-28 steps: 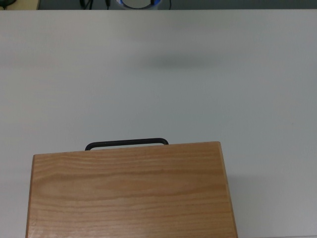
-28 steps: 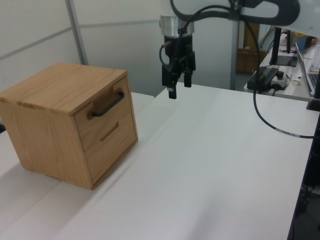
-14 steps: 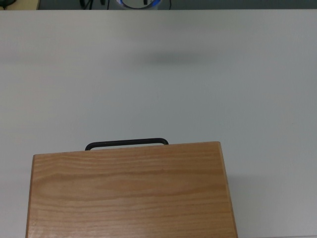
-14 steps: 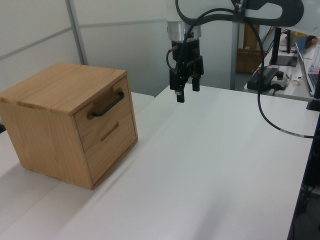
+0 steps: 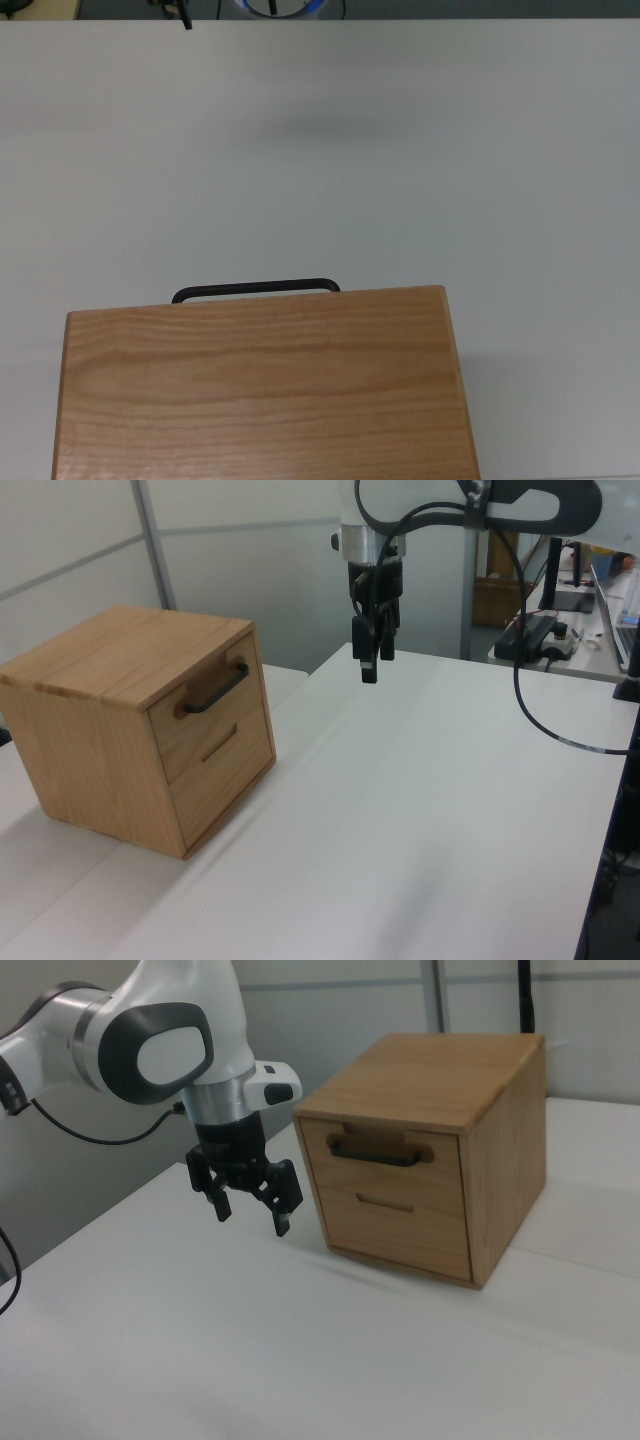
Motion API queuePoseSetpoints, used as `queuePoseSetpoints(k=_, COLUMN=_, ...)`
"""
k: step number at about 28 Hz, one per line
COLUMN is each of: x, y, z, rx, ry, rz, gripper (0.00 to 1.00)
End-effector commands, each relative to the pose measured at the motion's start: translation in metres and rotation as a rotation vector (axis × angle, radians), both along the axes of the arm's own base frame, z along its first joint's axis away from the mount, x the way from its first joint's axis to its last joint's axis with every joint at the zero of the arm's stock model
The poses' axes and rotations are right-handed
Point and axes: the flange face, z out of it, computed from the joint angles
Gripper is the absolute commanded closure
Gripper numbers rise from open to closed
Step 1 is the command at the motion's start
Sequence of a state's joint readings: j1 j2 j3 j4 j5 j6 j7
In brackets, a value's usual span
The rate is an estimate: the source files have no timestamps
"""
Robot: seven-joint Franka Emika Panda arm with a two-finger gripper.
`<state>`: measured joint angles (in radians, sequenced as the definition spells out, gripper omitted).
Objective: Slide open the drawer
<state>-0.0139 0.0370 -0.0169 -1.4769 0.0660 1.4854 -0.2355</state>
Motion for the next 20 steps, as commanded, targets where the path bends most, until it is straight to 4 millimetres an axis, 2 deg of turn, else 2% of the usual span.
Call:
queuePoseSetpoints(k=1, x=-0.01, y=-0.016, z=0.012, rx=0.018, ry=-0.024, rz=-0.029, gripper=0.0)
queuePoseSetpoints(k=5, x=-0.011, y=-0.015, z=0.006, rx=0.022, ry=0.016, rz=-0.025, gripper=0.0)
queuePoseSetpoints(k=11, x=-0.009, y=-0.025, z=-0.002, rx=-0.062, ry=0.046, rz=-0.02, gripper=0.0)
queuePoseSetpoints(k=15, x=-0.017, y=-0.019, z=-0.006, rx=-0.068, ry=0.107, rz=0.0, gripper=0.0)
queuePoseSetpoints(k=18, x=-0.018, y=-0.025, z=-0.01, rx=-0.071, ry=0.122, rz=0.04, gripper=0.0)
queuePoseSetpoints(k=20, x=-0.02, y=-0.037, z=-0.015, rx=-0.064, ry=0.138, rz=0.071, gripper=0.02)
